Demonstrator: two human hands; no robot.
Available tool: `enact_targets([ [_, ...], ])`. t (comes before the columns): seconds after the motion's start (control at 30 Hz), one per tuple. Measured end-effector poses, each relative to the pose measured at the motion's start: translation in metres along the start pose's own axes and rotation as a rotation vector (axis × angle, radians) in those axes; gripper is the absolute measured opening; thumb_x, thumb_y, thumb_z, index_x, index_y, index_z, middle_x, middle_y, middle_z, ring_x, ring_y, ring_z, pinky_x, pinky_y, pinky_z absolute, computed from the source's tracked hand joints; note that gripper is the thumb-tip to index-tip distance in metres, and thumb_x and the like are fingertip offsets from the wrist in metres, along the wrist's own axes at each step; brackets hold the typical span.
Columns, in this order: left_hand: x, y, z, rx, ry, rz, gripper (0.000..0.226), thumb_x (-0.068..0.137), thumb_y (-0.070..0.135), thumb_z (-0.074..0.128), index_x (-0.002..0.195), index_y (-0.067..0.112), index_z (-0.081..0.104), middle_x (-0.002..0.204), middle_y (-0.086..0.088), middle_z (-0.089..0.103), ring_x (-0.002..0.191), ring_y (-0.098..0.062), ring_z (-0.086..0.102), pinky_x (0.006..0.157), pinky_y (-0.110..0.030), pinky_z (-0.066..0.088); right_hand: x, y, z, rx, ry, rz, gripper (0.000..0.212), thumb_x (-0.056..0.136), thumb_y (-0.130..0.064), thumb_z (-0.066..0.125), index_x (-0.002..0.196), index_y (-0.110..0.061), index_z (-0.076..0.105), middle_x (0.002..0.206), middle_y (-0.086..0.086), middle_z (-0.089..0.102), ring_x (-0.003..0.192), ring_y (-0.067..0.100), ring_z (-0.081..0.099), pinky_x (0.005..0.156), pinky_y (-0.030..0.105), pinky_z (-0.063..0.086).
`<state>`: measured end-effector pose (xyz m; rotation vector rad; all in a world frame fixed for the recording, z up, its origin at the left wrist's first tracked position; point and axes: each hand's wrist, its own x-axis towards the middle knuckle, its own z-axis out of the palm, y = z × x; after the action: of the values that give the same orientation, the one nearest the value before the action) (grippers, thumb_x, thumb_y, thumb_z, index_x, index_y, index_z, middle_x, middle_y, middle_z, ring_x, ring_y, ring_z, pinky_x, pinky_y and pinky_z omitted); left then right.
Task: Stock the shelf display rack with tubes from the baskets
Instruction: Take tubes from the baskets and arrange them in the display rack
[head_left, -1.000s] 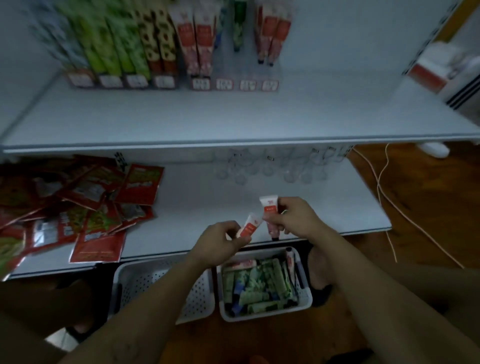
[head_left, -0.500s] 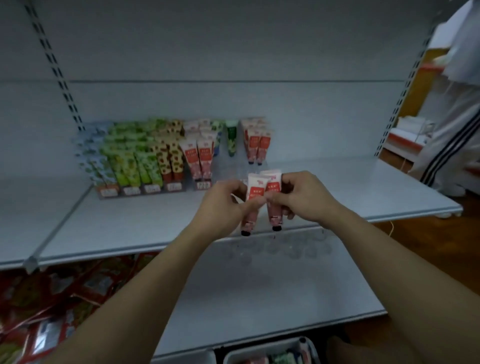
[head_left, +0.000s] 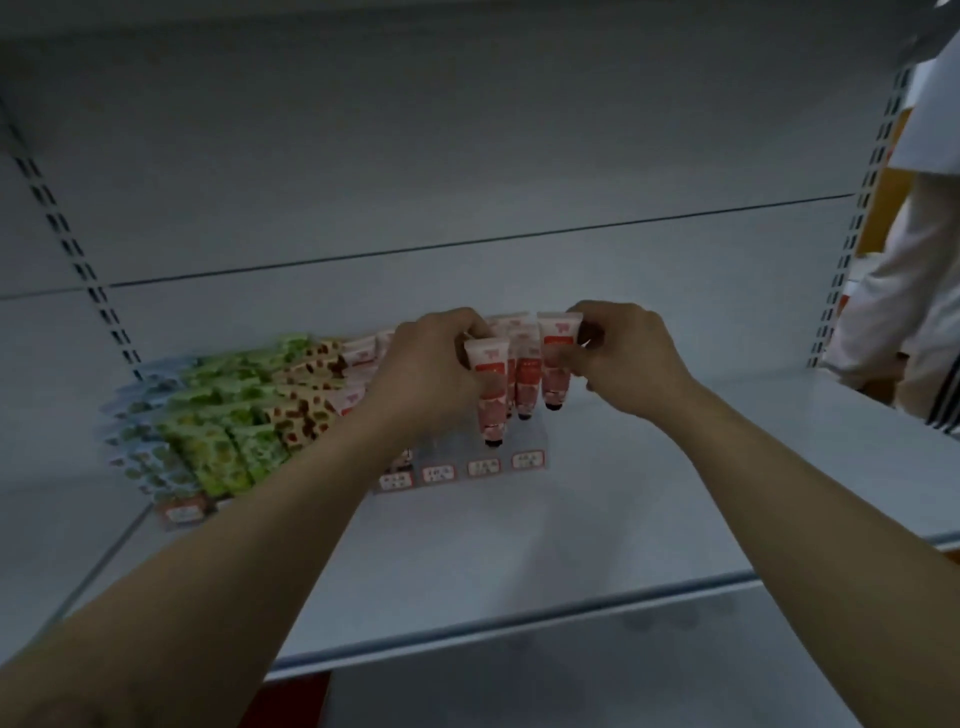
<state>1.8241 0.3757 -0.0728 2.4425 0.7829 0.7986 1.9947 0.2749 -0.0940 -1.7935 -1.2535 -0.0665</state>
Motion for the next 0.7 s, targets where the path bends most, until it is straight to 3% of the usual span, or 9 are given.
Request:
enact_targets([
  [0.1,0.024,0.003,0.008,0.057,0.034,-0.003,0.029,0.067,0.025,0.086,0.083,0.029,0.063,0.086,0.008,0.067,0.081,-0.01,0.063,0.074,-0.029,0.056,0.015,0.011,0.01,0.073,0.033,0.019,0.014,0.079,-0.021,0.076,0.09,-0.015,0.07,0.075,-0.005,0.065,0.073,0.02,0.065,0.073,0.044,0.056],
  [0.2,0.037,0.002,0.02,0.085,0.06,0.009,0.025,0.07,0.022,0.084,0.082,0.027,0.063,0.084,0.007,0.065,0.081,-0.011,0.062,0.073,-0.025,0.053,0.025,0.018,0.018,0.087,0.026,-0.001,0.017,0.074,-0.017,0.079,0.087,-0.012,0.069,0.074,0.003,0.068,0.069,0.022,0.065,0.069,0.042,0.056],
  [0.33,0.04,-0.01,0.035,0.158,0.036,0.031,0.021,0.072,0.016,0.081,0.089,0.017,0.069,0.086,-0.001,0.067,0.078,-0.016,0.063,0.073,-0.025,0.051,0.026,0.027,0.028,0.037,-0.036,-0.009,0.019,0.074,-0.011,0.078,0.078,-0.02,0.062,0.062,-0.008,0.059,0.056,0.009,0.055,0.058,0.027,0.05],
  [0.43,0.041,-0.015,0.04,0.15,0.08,0.05,0.016,0.073,0.012,0.078,0.086,0.016,0.069,0.078,-0.001,0.065,0.071,-0.018,0.063,0.073,-0.034,0.056,0.023,0.032,0.035,-0.012,-0.051,-0.016,0.022,0.075,-0.012,0.077,0.076,-0.024,0.059,0.062,-0.009,0.057,0.06,0.012,0.054,0.05,0.013,0.039],
  [0.6,0.043,-0.014,0.04,0.196,0.056,0.076,0.015,0.075,0.014,0.078,0.087,0.016,0.068,0.084,-0.006,0.068,0.072,-0.021,0.063,0.073,-0.036,0.056,0.019,0.038,0.04,-0.006,0.0,-0.007,0.015,0.075,-0.01,0.076,0.085,-0.017,0.068,0.072,-0.001,0.066,0.071,0.019,0.064,0.067,0.034,0.052],
  [0.7,0.042,-0.015,0.04,0.241,0.036,0.125,0.014,0.076,0.012,0.076,0.088,0.013,0.069,0.085,-0.006,0.068,0.077,-0.021,0.062,0.073,-0.035,0.054,0.017,0.04,0.042,0.007,0.001,-0.005,0.017,0.076,-0.01,0.075,0.091,-0.015,0.07,0.077,0.003,0.069,0.073,0.021,0.064,0.071,0.039,0.053],
])
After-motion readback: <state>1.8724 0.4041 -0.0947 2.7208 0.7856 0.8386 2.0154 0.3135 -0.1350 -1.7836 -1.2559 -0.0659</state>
